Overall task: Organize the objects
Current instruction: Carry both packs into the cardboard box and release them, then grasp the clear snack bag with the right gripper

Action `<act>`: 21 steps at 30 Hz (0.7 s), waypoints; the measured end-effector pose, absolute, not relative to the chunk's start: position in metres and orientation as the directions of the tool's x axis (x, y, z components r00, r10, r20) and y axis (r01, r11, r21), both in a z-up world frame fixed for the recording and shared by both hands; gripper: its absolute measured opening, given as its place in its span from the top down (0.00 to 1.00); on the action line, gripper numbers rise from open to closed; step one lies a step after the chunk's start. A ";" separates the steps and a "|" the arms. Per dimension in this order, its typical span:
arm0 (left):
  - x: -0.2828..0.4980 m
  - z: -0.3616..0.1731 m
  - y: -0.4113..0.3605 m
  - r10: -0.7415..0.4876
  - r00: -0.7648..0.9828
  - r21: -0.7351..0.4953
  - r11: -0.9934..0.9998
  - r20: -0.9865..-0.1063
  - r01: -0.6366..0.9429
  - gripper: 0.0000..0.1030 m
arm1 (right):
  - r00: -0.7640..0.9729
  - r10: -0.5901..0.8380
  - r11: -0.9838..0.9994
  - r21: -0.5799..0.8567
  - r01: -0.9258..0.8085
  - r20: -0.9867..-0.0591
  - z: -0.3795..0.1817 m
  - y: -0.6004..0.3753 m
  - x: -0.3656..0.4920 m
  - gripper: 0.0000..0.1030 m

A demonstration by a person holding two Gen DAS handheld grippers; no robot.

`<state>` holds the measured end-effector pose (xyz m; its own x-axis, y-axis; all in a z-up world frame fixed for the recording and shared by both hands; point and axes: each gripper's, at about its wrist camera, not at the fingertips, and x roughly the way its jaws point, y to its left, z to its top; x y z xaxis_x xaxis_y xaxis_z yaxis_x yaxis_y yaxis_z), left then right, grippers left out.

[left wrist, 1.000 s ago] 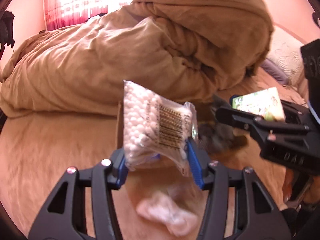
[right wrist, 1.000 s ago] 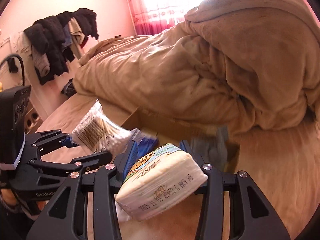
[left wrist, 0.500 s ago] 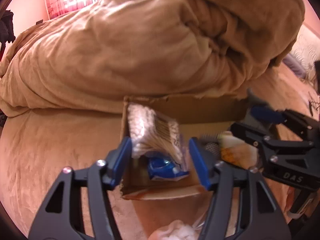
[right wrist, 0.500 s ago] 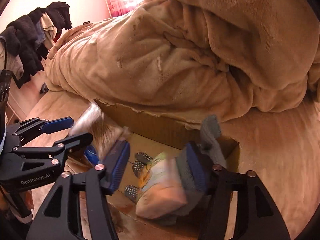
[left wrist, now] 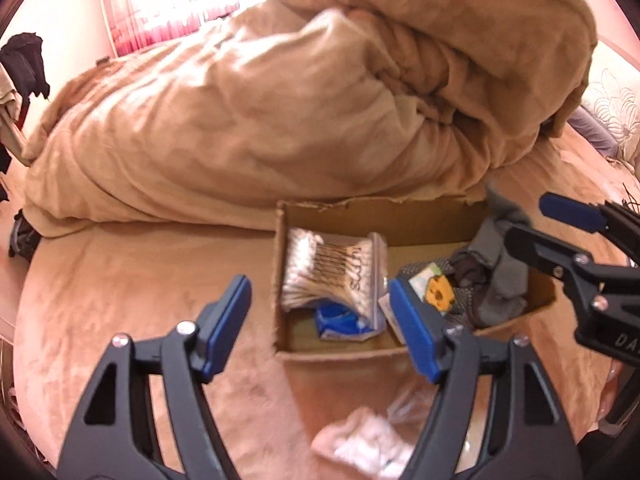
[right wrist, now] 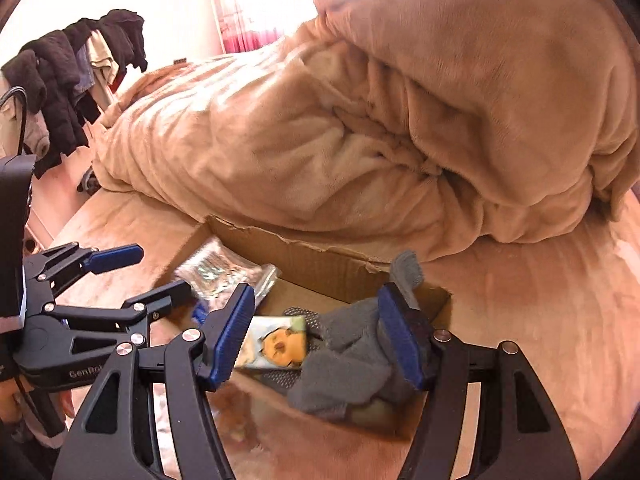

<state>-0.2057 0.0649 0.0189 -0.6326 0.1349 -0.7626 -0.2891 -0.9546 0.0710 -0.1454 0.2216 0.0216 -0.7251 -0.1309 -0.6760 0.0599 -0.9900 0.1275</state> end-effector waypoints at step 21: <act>-0.056 0.016 0.004 0.038 -0.671 0.050 -0.993 -0.740 -0.111 0.12 | -0.718 -0.113 -0.994 0.083 0.077 -0.687 0.028 0.158 -0.012 0.28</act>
